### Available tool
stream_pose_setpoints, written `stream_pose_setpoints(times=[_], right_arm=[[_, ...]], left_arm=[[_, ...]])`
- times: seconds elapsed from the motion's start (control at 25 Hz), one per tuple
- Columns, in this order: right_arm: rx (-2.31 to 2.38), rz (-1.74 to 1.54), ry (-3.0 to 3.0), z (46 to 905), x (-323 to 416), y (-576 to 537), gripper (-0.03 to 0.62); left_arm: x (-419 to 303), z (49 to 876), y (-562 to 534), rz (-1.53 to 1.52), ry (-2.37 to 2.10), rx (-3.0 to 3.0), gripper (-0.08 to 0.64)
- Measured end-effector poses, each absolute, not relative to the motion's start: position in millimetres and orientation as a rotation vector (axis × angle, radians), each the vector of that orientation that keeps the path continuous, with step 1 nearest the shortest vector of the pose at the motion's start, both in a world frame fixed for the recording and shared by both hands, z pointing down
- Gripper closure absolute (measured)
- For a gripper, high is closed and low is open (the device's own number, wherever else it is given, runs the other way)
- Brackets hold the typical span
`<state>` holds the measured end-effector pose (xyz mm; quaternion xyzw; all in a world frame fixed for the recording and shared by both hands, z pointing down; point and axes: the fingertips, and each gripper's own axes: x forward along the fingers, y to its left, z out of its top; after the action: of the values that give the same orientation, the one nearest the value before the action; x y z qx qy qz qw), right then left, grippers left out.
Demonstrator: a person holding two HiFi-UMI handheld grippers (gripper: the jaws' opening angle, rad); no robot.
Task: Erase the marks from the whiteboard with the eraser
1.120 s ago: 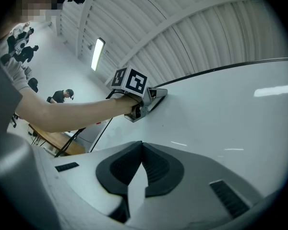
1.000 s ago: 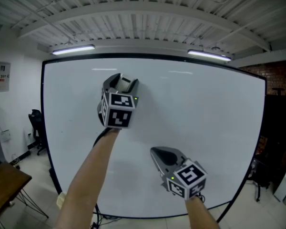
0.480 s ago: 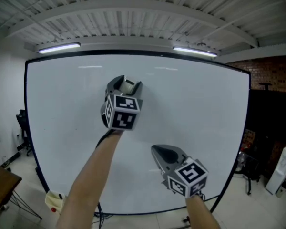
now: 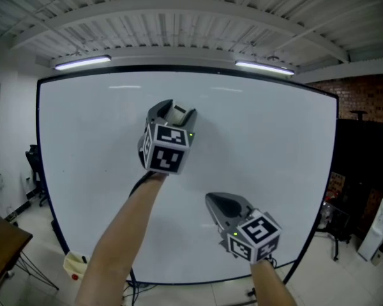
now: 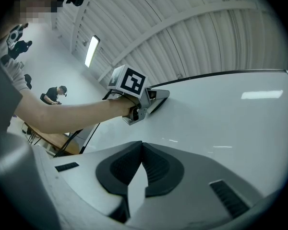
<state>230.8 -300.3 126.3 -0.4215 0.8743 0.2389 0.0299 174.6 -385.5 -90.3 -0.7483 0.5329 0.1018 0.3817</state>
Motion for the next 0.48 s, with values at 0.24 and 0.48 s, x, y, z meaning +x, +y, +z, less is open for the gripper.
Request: stream_pose_setpoints(times=[0.24,0.48], right_arm=[[-1.231,0.708,2.717,130.7,206.4,-299.5,0.596],[-1.153,0.684,2.734,126.6,183.5,-294.7,0.596]], left_arm=[[155.7,-82.4,-361.1,0.266,1.353,-1.932,0.301],[125.9,-73.1,-345.2,0.244,1.385,-1.926,0.301]])
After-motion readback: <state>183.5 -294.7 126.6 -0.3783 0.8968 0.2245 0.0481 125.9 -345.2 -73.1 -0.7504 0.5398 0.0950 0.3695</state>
